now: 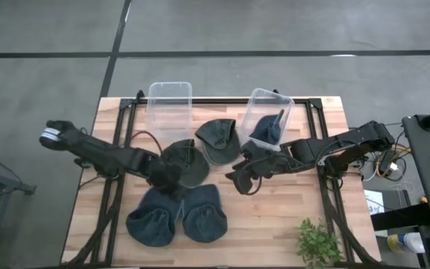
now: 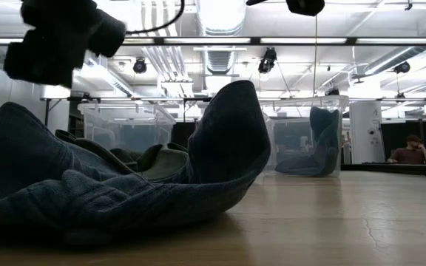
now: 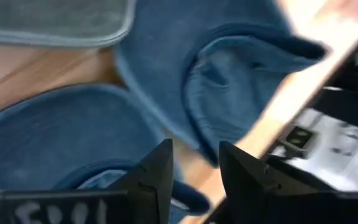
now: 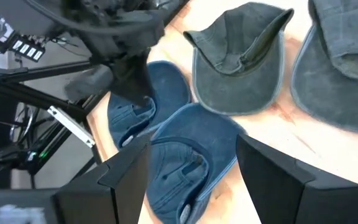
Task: Pick & Place hat
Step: Put the right blue cap into the right transparent bin
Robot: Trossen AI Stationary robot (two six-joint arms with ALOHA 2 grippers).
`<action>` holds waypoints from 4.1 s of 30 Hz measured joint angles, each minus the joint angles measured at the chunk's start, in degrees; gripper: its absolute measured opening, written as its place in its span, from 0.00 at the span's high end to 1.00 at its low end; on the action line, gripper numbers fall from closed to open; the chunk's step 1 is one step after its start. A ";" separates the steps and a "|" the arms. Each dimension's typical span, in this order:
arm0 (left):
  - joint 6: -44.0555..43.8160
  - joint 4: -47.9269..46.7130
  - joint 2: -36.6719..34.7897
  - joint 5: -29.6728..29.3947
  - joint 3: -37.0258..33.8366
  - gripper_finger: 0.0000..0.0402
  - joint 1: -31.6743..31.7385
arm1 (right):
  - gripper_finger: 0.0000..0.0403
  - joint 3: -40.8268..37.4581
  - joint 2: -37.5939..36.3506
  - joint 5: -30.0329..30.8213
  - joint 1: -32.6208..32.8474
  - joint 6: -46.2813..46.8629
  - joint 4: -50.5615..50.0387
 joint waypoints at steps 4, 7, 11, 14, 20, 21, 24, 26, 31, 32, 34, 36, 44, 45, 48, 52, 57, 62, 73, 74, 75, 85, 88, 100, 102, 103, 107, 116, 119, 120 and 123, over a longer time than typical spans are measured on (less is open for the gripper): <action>-1.03 -0.06 3.62 0.03 0.00 0.70 -0.99 | 0.43 0.00 0.00 -0.76 0.20 -0.65 0.02; -2.92 0.18 5.61 0.10 -0.02 0.70 -1.83 | 0.43 0.00 0.00 -2.27 0.20 -2.07 0.01; -4.60 1.73 7.87 -1.18 -0.02 0.70 -2.40 | 0.43 -0.02 0.00 -3.36 0.45 -2.98 0.02; -5.26 2.92 9.47 -2.35 -0.02 0.70 -2.37 | 0.43 -0.02 0.00 -3.40 0.58 -4.21 0.02; -5.83 3.40 12.18 -3.98 0.02 0.70 -2.46 | 0.43 -0.04 0.00 -3.36 0.59 -5.20 0.04; -5.83 3.29 12.55 -4.02 0.02 0.70 -2.57 | 0.43 -0.04 0.00 -3.36 0.59 -5.20 0.04; -5.84 3.86 13.48 -4.55 0.00 0.70 -2.61 | 0.43 -0.04 0.00 -3.36 0.59 -5.22 0.06; -5.82 3.93 14.20 -4.71 0.00 0.70 -2.59 | 0.43 -0.04 0.00 -3.35 0.59 -5.22 0.07; -5.82 4.85 16.22 -4.71 0.00 0.70 -2.59 | 0.43 -0.04 0.00 -3.33 0.59 -5.46 0.09; -5.80 5.58 16.64 -4.71 0.00 0.70 -2.59 | 0.43 -0.04 0.00 -3.31 0.59 -5.49 0.09; -5.39 7.51 17.26 -4.69 0.00 0.70 -2.57 | 0.43 -0.04 0.00 -3.29 0.59 -5.70 0.09; -5.21 9.69 17.70 -4.68 0.00 0.70 -2.57 | 0.43 -0.04 0.00 -3.29 0.59 -5.81 0.11; -4.87 10.70 17.22 -4.21 0.37 0.86 -2.48 | 0.43 -0.04 0.00 -3.16 0.59 -5.68 0.11; -4.38 10.87 16.87 -4.16 0.39 0.90 -2.48 | 0.43 -0.04 0.00 -3.16 0.59 -5.66 0.11; -3.69 10.93 15.66 -4.10 0.47 0.97 -2.48 | 0.43 -0.04 0.00 -3.16 0.59 -5.66 0.11; -2.32 10.77 12.95 -5.13 0.46 0.98 -2.50 | 0.43 -0.09 0.00 -3.16 0.59 -5.84 0.10; -0.56 10.50 7.74 -8.06 0.87 0.99 -2.50 | 0.43 -0.17 -0.02 -4.14 0.57 -5.90 0.10; 3.34 10.67 1.90 -14.99 2.25 0.99 -2.28 | 0.43 -0.17 -0.31 -7.43 0.57 -5.84 0.09; 7.34 10.60 -8.61 -26.79 4.02 0.99 -2.29 | 0.43 0.94 -3.76 -7.20 0.55 -4.93 0.06; 7.94 10.60 -9.14 -27.64 4.02 0.99 -2.28 | 0.43 0.94 -4.11 -7.08 0.55 -4.57 -0.01; 8.19 10.60 -9.62 -28.30 4.02 0.99 -2.24 | 0.43 0.94 -4.48 -6.74 0.55 -3.94 0.04; 8.68 11.38 -10.85 -28.65 4.35 0.99 -1.77 | 0.43 0.94 -4.08 -1.13 0.44 -0.66 2.08; 8.77 13.26 -10.75 -28.82 4.35 0.99 -1.46 | 0.43 0.94 -2.62 -1.15 0.44 -0.62 2.59; 11.21 14.83 -10.70 -28.10 4.35 0.99 -1.04 | 0.58 0.93 -0.37 1.61 0.35 3.55 2.62; 11.42 15.10 -10.73 -27.92 4.35 0.99 -0.98 | 0.67 0.92 -0.39 0.45 0.26 4.01 2.66; 11.55 15.04 -10.81 -27.78 4.35 0.98 -0.99 | 0.73 0.93 -0.39 -0.21 0.15 4.29 2.46; 13.12 16.06 -11.35 -27.17 4.36 0.93 -0.97 | 0.94 0.81 -0.39 -0.67 0.09 5.03 1.01; 17.32 18.37 -11.83 -27.38 4.48 0.82 -0.65 | 0.97 0.86 -0.48 0.55 -0.57 8.60 0.50; 17.64 17.97 -12.25 -27.55 4.48 0.77 -0.43 | 0.97 0.92 -0.63 0.51 -1.30 9.70 0.08; 17.78 17.71 -12.49 -28.15 4.48 0.75 -0.43 | 0.97 0.92 -0.81 0.53 -1.57 10.09 -0.25; 19.29 17.44 -13.21 -32.54 4.48 0.71 -0.44 | 0.97 0.92 -1.57 0.51 -2.79 11.12 -0.58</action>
